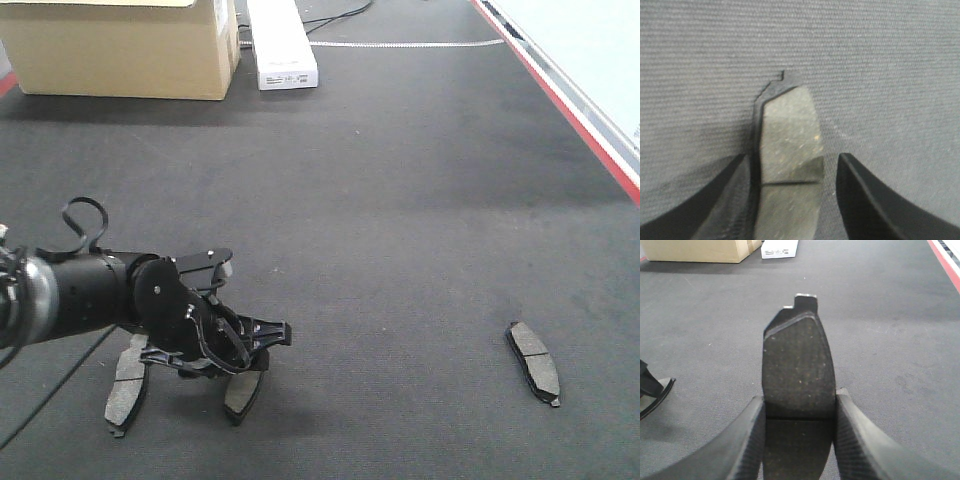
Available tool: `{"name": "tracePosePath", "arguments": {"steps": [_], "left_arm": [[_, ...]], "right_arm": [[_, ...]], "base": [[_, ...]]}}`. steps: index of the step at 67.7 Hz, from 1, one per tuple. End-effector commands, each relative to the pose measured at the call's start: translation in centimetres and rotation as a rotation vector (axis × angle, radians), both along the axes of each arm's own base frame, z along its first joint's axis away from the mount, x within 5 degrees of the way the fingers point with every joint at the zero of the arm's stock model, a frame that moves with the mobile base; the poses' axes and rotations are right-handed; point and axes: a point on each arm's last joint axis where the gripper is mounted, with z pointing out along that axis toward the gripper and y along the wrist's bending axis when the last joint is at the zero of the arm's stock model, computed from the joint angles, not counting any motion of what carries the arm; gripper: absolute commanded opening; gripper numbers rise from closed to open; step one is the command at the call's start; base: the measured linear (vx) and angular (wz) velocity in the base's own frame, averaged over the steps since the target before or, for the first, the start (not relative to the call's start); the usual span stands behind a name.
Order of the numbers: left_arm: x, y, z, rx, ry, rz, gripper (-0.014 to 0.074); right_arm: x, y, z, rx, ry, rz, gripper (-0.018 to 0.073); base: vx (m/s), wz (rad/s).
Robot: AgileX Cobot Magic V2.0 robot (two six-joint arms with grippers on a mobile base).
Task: Move and align brake pads A on conveyor
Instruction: 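Lower the left gripper and release its brake pad onto the belt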
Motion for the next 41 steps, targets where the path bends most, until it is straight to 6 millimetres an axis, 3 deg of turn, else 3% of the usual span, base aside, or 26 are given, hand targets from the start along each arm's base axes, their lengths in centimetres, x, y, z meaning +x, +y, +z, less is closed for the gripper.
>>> {"name": "tracePosePath", "arguments": {"steps": [1, 22, 41], "left_arm": [[0.0, 0.1, 4.3, -0.048, -0.147, -0.008, 0.0395], [-2.0, 1.8, 10.8, -0.024, -0.367, -0.078, 0.0395], [-6.9, 5.2, 18.3, 0.005, -0.621, -0.12, 0.0394]], "right_arm": [[0.2, 0.2, 1.7, 0.006, -0.112, 0.022, -0.0004], [0.2, 0.2, 1.7, 0.006, -0.112, 0.022, -0.0004], [0.2, 0.2, 1.7, 0.006, -0.112, 0.022, -0.0004]], "base": [[0.0, 0.0], [0.0, 0.0], [0.0, 0.0]]}}
